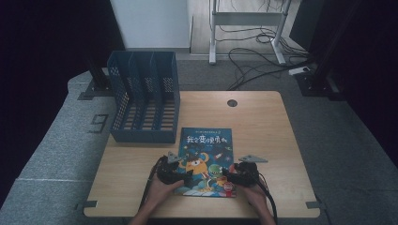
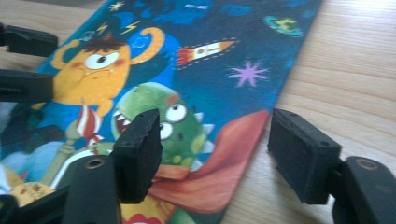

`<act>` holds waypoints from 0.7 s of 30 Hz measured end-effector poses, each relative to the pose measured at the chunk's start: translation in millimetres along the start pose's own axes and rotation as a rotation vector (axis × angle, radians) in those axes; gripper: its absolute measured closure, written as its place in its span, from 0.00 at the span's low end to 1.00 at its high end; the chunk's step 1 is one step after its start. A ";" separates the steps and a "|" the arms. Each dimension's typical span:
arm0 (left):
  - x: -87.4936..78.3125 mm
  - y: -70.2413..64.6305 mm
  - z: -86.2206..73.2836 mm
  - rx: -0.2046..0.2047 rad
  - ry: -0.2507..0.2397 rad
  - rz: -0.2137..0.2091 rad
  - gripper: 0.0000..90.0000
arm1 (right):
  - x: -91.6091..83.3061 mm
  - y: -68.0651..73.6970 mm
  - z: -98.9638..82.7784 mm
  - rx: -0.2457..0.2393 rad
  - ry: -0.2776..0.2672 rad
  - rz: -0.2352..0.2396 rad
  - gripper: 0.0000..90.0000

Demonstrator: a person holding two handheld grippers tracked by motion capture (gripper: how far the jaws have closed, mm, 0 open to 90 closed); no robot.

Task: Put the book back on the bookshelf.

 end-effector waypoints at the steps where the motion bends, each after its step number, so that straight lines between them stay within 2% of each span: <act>1: 0.0 0.0 -0.1 0.000 -0.001 0.000 0.22 | 0.3 0.9 0.2 -0.005 0.001 -0.006 0.39; 3: 0.0 -0.4 -0.6 0.000 -0.005 0.004 0.22 | -0.2 1.6 0.2 -0.014 0.008 -0.013 0.39; 7: -0.5 -1.7 -2.0 -0.008 -0.013 0.014 0.23 | -3.5 0.5 0.2 0.005 0.001 -0.008 0.45; 14: -3.9 -5.8 -6.5 0.001 0.001 0.004 0.23 | -8.4 6.4 -3.1 -0.027 0.025 -0.040 0.47; 21: -13.2 -10.7 -19.5 0.017 0.003 -0.023 0.26 | -23.4 15.7 -15.0 -0.017 0.037 -0.021 0.48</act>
Point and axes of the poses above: each handheld gripper's, and its own axes: x roughly forward along the jaws, z roughly out of its top, y roughly to its left, the point moved 3 cm from there along x, roughly forward along the jaws, and after that the axes turned 13 degrees about -x, right-handed, at the moved point
